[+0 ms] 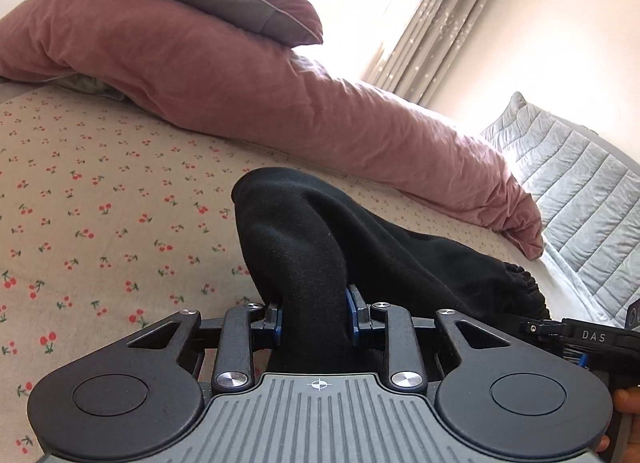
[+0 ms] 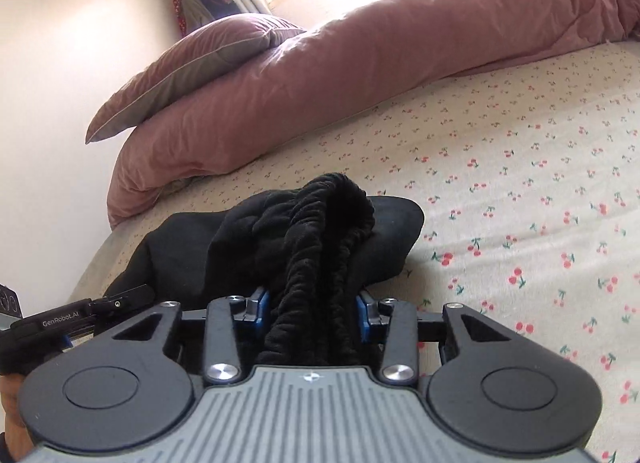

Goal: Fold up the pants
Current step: 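Open both grippers and release the folded pants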

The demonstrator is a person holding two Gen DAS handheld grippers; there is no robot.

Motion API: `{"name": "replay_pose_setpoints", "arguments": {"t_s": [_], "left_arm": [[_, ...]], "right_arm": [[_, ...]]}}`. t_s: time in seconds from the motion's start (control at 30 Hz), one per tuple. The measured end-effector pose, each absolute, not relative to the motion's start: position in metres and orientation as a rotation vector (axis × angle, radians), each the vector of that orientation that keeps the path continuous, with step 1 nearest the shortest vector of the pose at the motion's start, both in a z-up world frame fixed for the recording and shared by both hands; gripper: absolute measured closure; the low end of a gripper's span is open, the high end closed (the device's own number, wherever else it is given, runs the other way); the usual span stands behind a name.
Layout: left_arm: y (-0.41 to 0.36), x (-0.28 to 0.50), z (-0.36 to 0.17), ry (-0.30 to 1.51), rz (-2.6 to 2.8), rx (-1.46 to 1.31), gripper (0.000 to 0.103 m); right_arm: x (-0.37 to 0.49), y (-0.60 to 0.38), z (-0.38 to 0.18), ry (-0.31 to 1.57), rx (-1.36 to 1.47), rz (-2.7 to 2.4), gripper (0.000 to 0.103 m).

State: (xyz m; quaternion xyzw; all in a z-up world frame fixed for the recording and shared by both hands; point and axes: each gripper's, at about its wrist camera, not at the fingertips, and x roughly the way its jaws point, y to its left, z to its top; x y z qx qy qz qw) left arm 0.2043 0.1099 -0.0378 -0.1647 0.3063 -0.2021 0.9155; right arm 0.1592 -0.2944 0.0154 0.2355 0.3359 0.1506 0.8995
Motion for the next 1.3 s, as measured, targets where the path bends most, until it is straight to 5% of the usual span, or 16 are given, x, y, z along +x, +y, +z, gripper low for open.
{"name": "replay_pose_setpoints", "arguments": {"t_s": [0.2,0.27,0.43,0.67,0.83,1.07,1.3], "left_arm": [[0.086,0.243,-0.084,0.725,-0.331,-0.311,0.075],[0.084,0.248,-0.101,0.738,-0.305,-0.28,0.069],[0.092,0.251,-0.096,0.762,-0.307,-0.34,0.065],[0.09,0.24,-0.077,0.721,-0.272,-0.286,0.065],[0.094,0.226,-0.053,0.666,-0.234,-0.285,0.066],[0.055,0.185,-0.022,0.554,-0.275,-0.131,0.064],[0.045,0.168,-0.023,0.621,-0.174,-0.073,0.059]], "right_arm": [[0.203,-0.308,-0.041,0.775,0.458,0.29,0.067],[0.201,-0.314,-0.059,0.752,0.478,0.305,0.056],[0.204,-0.323,-0.06,0.768,0.521,0.335,0.052],[0.193,-0.33,-0.028,0.764,0.475,0.242,0.017],[0.17,-0.324,0.013,0.653,0.337,0.236,0.019],[0.15,-0.289,0.042,0.591,0.239,0.282,0.053],[0.124,-0.267,0.049,0.616,0.21,0.24,0.053]]}}
